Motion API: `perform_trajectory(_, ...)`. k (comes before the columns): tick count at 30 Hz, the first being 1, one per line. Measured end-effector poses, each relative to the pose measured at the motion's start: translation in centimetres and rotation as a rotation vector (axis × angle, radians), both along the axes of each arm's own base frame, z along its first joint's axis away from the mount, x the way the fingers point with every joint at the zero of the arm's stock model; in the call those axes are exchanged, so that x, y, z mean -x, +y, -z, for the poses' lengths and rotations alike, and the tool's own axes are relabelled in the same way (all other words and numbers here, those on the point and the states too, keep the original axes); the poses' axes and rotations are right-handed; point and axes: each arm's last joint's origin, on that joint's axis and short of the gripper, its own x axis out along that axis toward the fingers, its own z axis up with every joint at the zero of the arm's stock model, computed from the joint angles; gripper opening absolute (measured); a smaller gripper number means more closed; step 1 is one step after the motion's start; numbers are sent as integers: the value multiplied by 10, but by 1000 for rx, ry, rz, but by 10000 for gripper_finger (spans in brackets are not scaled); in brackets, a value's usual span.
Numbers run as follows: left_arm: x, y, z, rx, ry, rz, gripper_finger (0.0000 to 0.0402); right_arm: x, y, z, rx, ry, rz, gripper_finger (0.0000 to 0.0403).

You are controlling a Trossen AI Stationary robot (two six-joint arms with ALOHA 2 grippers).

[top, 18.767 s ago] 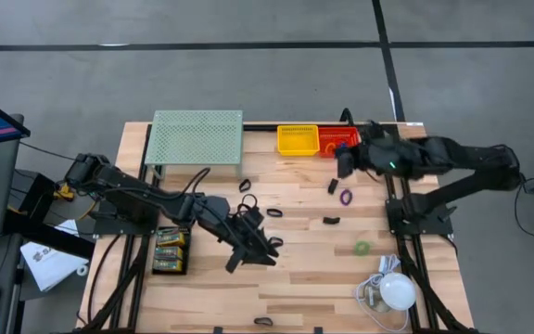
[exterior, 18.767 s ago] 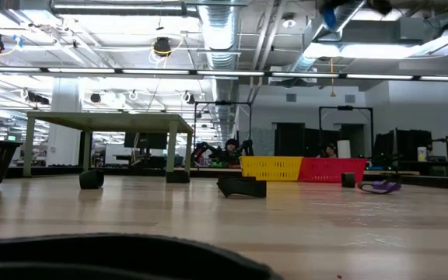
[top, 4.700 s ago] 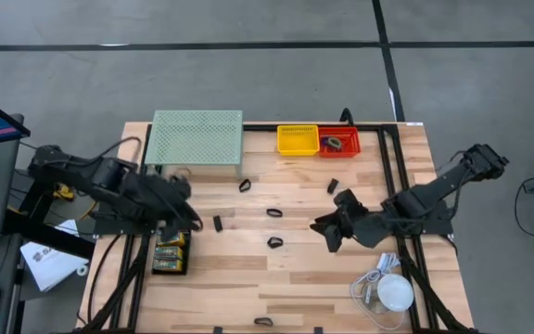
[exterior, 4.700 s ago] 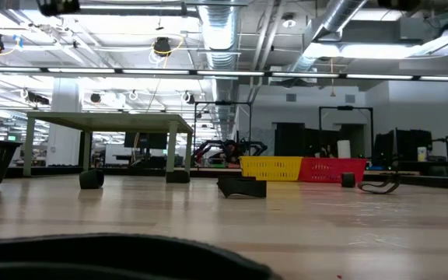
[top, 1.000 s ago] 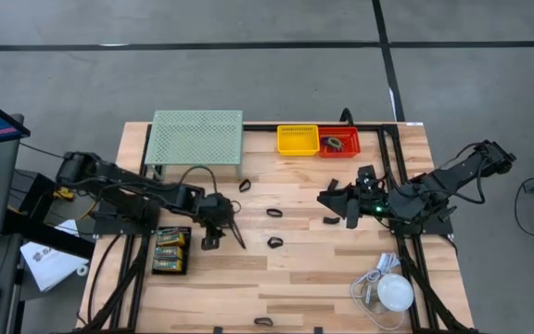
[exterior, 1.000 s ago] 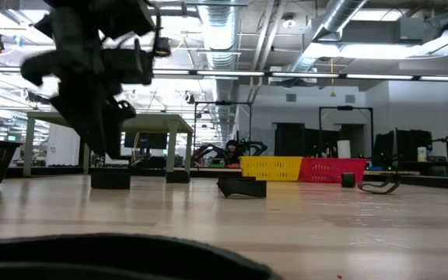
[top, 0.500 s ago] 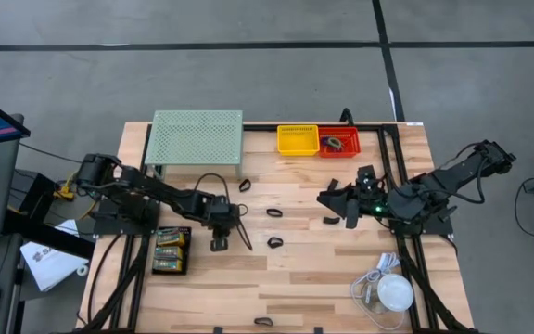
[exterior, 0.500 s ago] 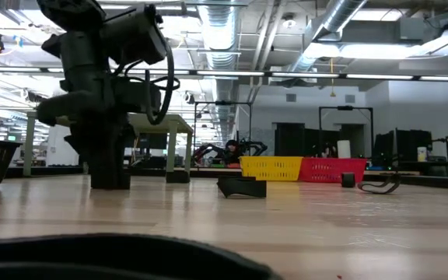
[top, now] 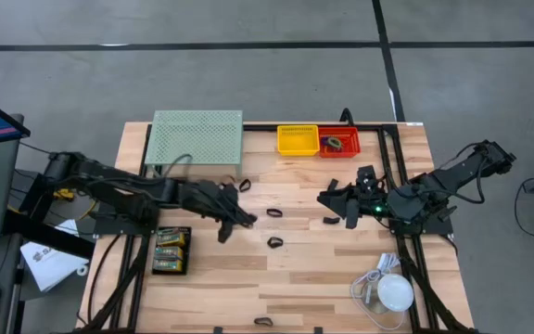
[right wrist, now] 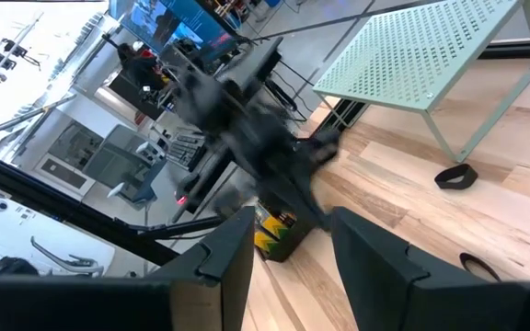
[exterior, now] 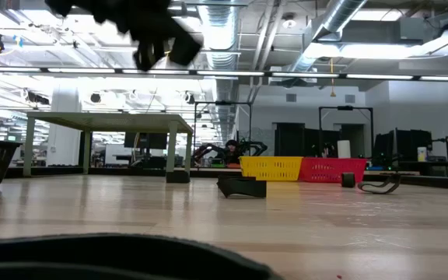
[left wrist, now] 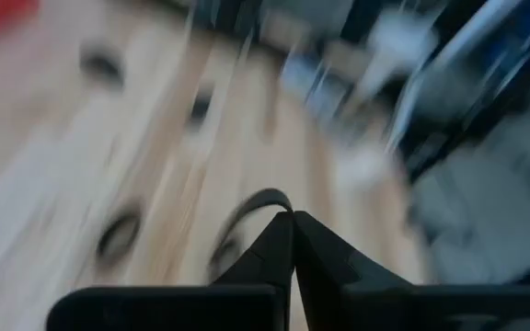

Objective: Pick & Place Office Desk Supplies
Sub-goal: Put the black rubber band into the yellow basket

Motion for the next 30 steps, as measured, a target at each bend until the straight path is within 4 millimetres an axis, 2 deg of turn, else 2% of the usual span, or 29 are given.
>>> perform_trajectory(8,16,1,-77,117,-425,-72,1,0,0,1,10,13,-1,143)
perform_trajectory(10,16,-2,-97,102,-491,-55,1,1,0,2,11,20,0,143)
perform_trajectory(14,7,-5,-125,42,-559,-36,1,1,0,2,9,18,0,143)
perform_trajectory(17,-9,-4,-137,-7,-580,-44,0,1,0,2,8,19,1,143)
perform_trajectory(20,-35,6,-138,-48,-557,-84,0,1,0,3,12,26,1,143)
perform_trajectory(24,-68,32,-141,-85,-551,-101,0,1,-1,4,11,38,3,143)
perform_trajectory(30,-106,76,-148,-123,-567,-97,0,1,0,4,11,39,3,143)
